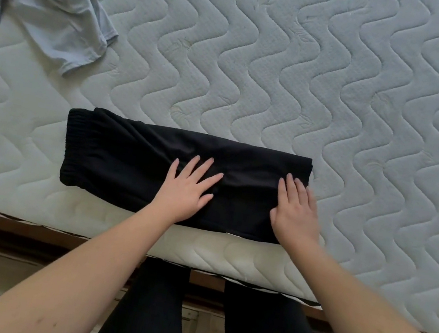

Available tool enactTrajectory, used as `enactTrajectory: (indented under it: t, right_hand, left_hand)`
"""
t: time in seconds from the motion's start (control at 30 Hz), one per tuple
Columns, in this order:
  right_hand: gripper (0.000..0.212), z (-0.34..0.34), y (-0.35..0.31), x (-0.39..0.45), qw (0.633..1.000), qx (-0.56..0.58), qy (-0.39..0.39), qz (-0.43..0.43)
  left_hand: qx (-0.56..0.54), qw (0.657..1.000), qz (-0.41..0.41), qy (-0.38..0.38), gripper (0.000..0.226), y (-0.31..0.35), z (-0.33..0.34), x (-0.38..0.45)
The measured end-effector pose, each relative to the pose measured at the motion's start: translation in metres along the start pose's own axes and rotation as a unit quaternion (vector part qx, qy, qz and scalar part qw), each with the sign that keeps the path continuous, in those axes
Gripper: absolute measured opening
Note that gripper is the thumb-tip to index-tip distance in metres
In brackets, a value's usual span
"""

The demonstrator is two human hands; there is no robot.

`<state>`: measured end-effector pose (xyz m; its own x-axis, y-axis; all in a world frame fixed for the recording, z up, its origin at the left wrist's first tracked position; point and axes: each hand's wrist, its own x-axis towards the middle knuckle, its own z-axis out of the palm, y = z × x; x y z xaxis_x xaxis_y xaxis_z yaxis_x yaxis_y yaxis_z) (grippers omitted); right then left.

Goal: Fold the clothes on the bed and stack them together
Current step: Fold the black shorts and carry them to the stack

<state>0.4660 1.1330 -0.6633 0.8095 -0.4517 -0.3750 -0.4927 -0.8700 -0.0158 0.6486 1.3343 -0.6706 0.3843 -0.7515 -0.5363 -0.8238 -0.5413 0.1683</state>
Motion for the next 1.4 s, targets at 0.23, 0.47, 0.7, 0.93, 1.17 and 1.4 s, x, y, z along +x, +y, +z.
enactTrajectory:
  t: [0.23,0.47,0.7,0.93,1.17,1.4]
  right_hand:
    - [0.059,-0.008,-0.038,0.018,0.988,0.107,0.111,-0.005]
    - [0.058,0.005,-0.053,0.069,0.994,0.103,0.035,-0.02]
    - [0.077,0.026,0.005,0.052,0.991,0.041,-0.051,0.117]
    - [0.065,0.015,0.034,0.02,0.924,0.251,0.038,0.285]
    - [0.057,0.005,0.024,0.04,0.893,0.286,-0.052,0.343]
    - [0.044,0.005,0.032,0.028,0.908,0.331,-0.039,0.252]
  left_hand:
    - [-0.122,0.969,-0.006,0.214,0.03,0.011,-0.027,0.024]
    - [-0.043,0.994,-0.046,0.087,0.07,0.024,0.004,0.058]
    - [0.045,0.992,-0.067,0.099,0.081,-0.012,0.024,0.052]
    - [0.052,0.99,-0.042,0.128,0.073,-0.016,0.017,0.025]
    - [0.044,0.995,-0.016,0.093,0.065,0.027,0.026,0.016]
    - [0.068,0.997,0.002,0.04,0.064,0.03,0.02,-0.004]
